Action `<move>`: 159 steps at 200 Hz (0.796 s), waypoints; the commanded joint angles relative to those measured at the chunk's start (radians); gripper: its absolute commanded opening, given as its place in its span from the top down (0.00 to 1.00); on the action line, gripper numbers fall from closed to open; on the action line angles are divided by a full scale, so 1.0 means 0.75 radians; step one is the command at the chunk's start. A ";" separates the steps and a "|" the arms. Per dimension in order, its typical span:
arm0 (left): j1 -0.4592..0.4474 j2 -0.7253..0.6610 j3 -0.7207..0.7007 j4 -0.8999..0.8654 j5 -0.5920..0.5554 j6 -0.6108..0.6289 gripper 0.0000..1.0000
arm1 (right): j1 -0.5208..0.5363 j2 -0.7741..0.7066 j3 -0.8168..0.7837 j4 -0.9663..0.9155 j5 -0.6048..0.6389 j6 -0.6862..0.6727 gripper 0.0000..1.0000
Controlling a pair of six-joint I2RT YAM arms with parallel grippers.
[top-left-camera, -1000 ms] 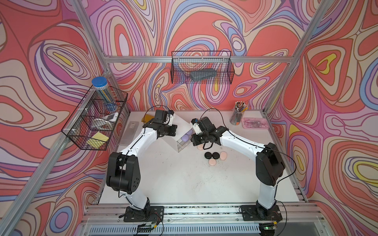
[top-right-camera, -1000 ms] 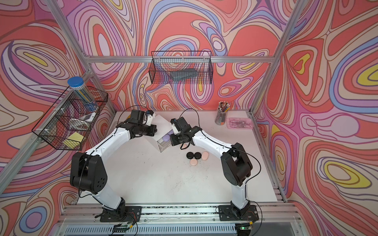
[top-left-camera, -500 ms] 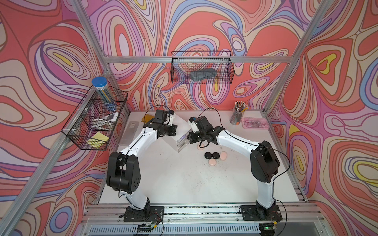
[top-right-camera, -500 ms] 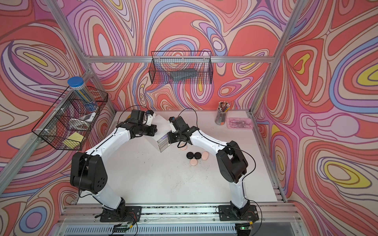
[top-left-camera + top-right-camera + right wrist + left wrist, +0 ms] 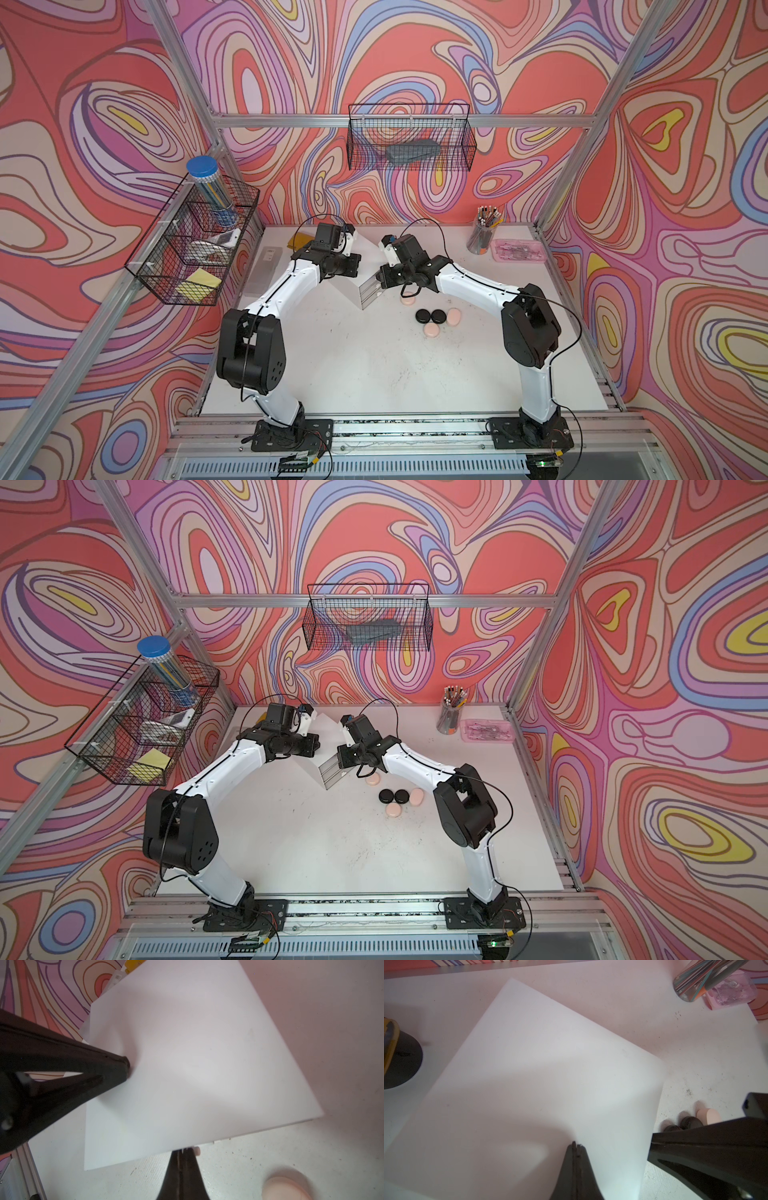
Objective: Put the bluetooth earphones in the drawer according to color
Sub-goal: Close the drawer in the storage box.
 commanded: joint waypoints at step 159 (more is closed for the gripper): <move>-0.018 0.073 -0.007 -0.175 -0.032 0.016 1.00 | 0.004 -0.154 -0.121 0.039 0.112 -0.016 1.00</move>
